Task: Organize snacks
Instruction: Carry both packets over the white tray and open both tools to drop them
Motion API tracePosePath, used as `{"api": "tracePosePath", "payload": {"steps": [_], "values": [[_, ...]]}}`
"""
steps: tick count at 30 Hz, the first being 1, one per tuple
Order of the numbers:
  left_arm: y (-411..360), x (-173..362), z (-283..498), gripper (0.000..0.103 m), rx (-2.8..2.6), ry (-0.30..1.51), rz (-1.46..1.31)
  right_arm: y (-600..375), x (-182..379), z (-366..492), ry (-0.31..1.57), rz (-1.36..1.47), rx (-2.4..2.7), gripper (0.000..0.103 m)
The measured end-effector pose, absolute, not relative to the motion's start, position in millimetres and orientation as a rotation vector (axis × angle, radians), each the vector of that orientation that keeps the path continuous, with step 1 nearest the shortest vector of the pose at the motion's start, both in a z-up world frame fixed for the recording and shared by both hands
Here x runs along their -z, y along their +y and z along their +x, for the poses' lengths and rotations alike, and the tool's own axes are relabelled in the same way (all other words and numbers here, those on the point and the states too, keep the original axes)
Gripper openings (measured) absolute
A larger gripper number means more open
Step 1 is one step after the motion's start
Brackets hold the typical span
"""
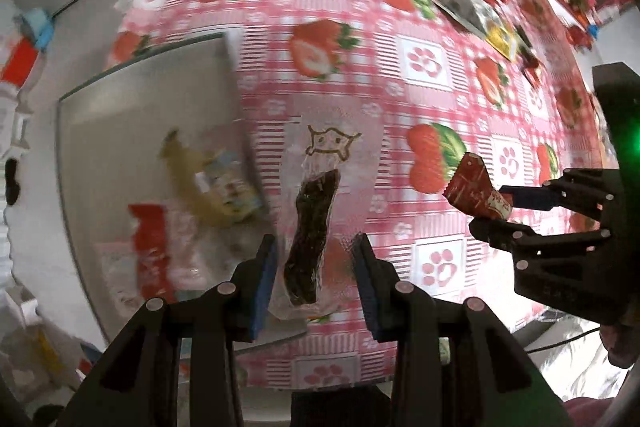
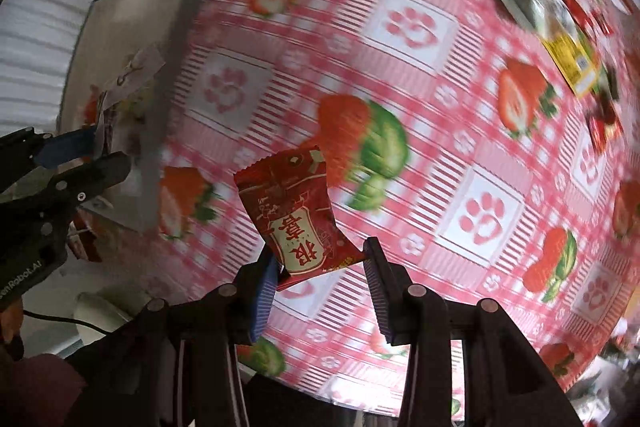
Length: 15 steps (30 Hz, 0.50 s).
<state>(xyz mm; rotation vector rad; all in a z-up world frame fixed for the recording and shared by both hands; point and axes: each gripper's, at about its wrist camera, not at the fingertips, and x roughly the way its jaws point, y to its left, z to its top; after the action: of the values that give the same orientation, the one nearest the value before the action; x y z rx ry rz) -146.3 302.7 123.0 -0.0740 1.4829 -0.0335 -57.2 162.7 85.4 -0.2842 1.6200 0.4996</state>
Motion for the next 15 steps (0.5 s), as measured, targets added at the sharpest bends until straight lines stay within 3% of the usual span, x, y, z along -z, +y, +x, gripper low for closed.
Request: {"api": "tracePosePath", "payload": {"steps": [15], "values": [[392.1, -137.9, -163.7, 0.041, -0.142, 1.441, -0.193, 263.5, -100.6, -55.5, 1.528, -0.393, -0.66, 0.043]]}}
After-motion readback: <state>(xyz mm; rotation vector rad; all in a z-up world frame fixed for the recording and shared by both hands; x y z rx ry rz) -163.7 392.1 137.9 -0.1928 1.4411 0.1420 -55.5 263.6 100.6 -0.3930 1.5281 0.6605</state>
